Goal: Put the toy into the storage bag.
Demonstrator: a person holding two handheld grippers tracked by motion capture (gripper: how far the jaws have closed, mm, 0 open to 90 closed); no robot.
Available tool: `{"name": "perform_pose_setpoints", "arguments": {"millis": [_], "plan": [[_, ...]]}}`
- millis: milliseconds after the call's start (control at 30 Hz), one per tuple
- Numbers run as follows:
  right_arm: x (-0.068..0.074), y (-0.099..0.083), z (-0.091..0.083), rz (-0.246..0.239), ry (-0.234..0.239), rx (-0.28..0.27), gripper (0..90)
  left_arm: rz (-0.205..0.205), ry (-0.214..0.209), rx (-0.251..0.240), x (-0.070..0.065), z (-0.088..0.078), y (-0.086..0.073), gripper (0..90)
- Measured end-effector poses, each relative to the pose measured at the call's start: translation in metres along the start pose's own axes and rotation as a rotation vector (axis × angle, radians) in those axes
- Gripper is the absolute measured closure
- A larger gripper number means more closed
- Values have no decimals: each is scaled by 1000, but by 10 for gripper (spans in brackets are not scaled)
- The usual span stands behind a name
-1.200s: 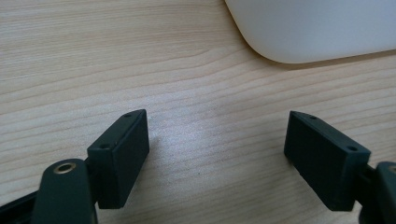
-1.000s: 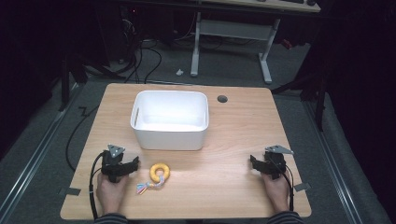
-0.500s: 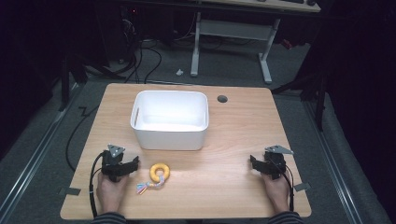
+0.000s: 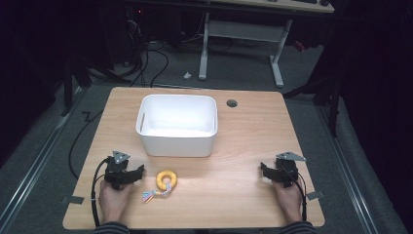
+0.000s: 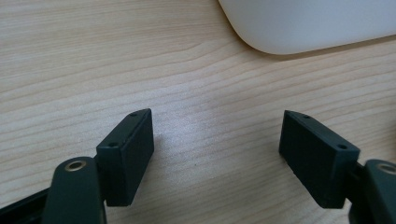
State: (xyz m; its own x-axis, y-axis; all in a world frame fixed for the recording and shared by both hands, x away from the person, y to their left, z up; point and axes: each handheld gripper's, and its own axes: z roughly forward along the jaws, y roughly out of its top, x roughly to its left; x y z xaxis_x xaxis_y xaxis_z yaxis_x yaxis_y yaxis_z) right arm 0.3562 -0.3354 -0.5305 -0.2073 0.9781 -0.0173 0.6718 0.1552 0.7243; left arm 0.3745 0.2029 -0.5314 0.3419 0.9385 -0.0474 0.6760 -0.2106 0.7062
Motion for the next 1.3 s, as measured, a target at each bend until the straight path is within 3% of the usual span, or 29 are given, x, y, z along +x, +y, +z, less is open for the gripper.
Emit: {"name": "perform_pose_setpoints", "arguments": {"millis": [233,633,1300], "plan": [[0,0,0,0,1,0,302,5,-22,30,2,-2,2,268],[0,0,0,0,5,1,301,-24,-35,15,5,-12,1,288],[0,0,0,-6,11,1,298,61,-60,54,-13,-38,8,351]]}}
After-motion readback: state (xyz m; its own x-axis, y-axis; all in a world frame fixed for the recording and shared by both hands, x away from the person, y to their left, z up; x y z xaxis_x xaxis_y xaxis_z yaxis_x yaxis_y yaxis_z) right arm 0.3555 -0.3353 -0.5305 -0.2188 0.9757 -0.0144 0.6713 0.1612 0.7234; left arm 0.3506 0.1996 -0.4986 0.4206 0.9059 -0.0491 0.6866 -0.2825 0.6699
